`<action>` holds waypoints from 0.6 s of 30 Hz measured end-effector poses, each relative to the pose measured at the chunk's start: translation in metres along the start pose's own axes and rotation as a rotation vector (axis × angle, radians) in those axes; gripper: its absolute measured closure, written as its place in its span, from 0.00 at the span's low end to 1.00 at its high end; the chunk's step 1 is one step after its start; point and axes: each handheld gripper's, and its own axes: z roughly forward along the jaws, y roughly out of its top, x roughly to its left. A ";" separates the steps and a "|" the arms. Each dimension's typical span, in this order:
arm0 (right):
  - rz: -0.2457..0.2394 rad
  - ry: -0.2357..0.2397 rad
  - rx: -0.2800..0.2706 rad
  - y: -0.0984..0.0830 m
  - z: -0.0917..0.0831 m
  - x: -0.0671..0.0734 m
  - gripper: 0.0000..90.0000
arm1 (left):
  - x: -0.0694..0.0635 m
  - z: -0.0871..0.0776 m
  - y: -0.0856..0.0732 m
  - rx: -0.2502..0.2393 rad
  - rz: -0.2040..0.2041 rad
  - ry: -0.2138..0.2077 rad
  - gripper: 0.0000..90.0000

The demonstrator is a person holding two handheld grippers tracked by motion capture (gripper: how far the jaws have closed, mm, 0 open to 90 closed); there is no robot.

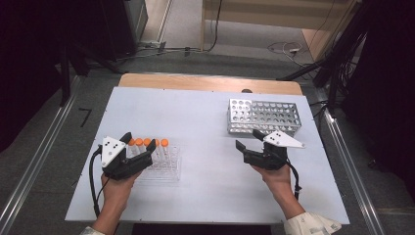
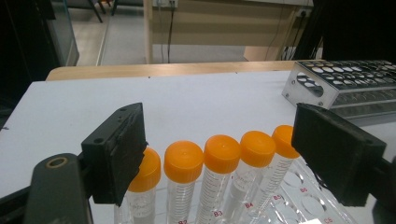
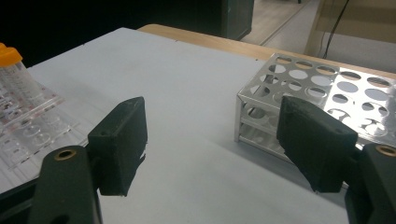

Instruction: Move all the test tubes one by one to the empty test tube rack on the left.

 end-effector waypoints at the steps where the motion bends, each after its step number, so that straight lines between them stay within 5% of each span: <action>1: 0.000 -0.004 0.000 0.000 -0.001 -0.001 0.26 | 0.000 0.000 0.000 0.002 0.000 0.001 0.20; 18: 0.042 -0.092 -0.015 -0.011 -0.030 -0.031 0.26 | 0.009 -0.008 -0.001 -0.004 -0.015 0.020 0.20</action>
